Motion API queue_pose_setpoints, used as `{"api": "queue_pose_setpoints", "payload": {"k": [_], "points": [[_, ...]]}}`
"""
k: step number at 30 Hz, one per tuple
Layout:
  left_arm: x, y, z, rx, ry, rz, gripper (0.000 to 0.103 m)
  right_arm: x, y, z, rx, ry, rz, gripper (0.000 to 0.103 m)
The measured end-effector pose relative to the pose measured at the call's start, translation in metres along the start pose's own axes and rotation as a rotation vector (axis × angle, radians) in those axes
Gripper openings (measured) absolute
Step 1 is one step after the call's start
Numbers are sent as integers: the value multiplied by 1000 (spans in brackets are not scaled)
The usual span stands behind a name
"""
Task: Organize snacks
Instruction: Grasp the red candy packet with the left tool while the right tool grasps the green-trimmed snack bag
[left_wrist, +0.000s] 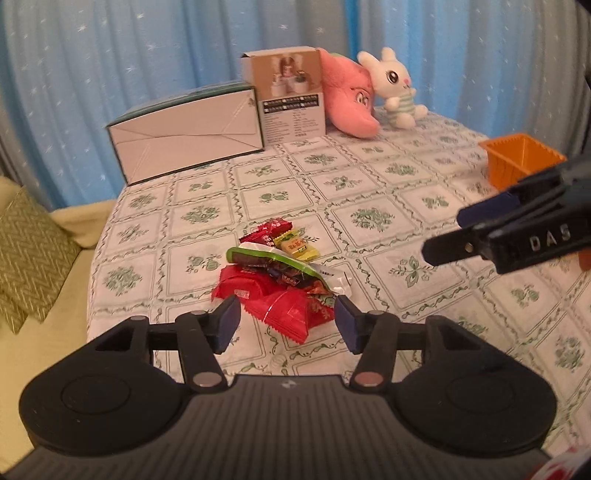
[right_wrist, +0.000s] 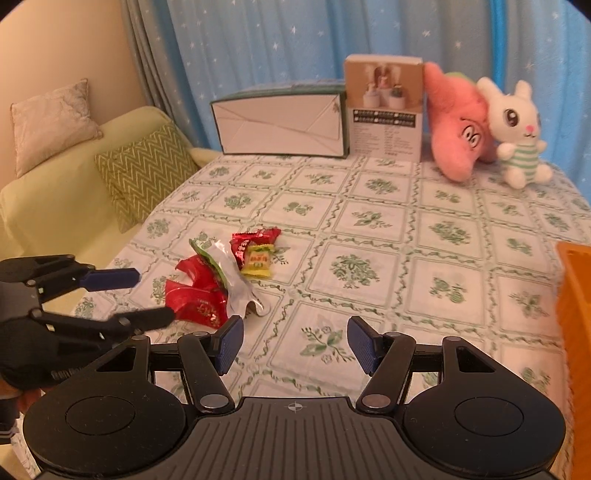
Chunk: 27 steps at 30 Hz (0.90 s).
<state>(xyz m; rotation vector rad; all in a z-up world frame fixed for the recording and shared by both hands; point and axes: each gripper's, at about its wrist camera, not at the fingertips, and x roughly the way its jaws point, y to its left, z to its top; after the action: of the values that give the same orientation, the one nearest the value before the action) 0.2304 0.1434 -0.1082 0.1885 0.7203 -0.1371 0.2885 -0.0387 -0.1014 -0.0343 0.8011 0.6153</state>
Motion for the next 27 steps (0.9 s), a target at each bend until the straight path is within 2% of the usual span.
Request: {"api": "queue_pose_setpoints", "payload": {"k": [4, 10, 18, 20, 23, 27], "points": [[18, -8, 4, 137, -7, 0, 53, 17, -1, 6, -8, 20, 10, 63], [46, -7, 3, 212, 60, -40, 52, 30, -9, 9, -7, 43, -7, 63], [50, 3, -1, 129, 132, -76, 38, 37, -10, 13, -5, 48, 0, 63], [52, 3, -3, 121, 165, -72, 30, 38, -8, 13, -14, 49, 9, 63], [49, 5, -4, 82, 168, -84, 23, 40, -3, 14, -26, 47, 19, 63], [35, 12, -5, 5, 158, -69, 21, 43, 3, 15, -43, 32, 51, 63]]}}
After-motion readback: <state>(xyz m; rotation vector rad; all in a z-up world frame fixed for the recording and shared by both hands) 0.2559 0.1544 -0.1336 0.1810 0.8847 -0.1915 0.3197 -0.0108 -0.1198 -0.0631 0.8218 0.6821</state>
